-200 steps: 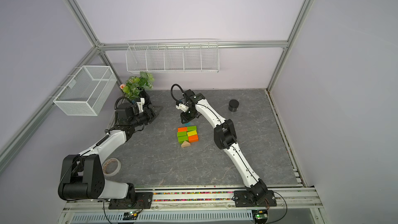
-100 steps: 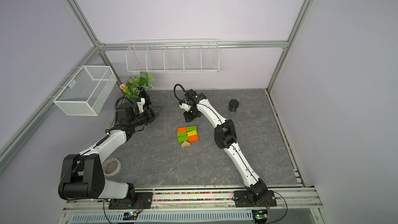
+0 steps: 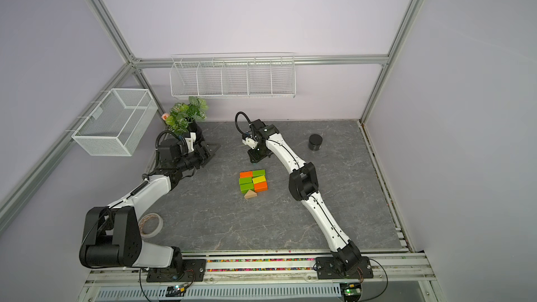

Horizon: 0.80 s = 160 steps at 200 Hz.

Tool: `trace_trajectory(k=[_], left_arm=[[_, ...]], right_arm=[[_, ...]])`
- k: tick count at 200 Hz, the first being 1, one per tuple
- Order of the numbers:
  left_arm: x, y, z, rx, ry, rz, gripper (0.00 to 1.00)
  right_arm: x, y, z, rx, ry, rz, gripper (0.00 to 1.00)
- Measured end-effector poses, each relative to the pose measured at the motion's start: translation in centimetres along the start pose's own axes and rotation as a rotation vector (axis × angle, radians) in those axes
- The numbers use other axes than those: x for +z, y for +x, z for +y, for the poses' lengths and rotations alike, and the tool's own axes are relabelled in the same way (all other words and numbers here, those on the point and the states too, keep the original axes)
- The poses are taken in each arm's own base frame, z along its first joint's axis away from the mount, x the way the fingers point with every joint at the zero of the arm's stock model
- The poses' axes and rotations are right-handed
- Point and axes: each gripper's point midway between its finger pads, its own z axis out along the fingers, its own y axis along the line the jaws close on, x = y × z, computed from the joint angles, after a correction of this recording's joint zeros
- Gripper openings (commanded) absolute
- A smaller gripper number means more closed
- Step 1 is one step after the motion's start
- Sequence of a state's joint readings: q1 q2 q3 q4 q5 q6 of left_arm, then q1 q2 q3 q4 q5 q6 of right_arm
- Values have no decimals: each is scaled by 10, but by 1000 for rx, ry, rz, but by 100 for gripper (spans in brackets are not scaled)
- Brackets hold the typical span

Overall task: Assemble a piece of candy with building blocks
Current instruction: Adjust the building block at the center of the board.

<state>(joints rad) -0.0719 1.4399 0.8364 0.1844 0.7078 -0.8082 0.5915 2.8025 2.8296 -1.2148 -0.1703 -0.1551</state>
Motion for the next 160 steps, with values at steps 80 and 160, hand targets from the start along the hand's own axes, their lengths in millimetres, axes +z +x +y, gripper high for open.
trace_trajectory(k=[80, 160], left_arm=[[3, 2, 6, -22, -9, 9, 76], [3, 3, 7, -25, -12, 12, 76]], right_arm=[[-3, 5, -14, -12, 186, 44, 18], [-9, 3, -14, 13, 133, 24, 7]])
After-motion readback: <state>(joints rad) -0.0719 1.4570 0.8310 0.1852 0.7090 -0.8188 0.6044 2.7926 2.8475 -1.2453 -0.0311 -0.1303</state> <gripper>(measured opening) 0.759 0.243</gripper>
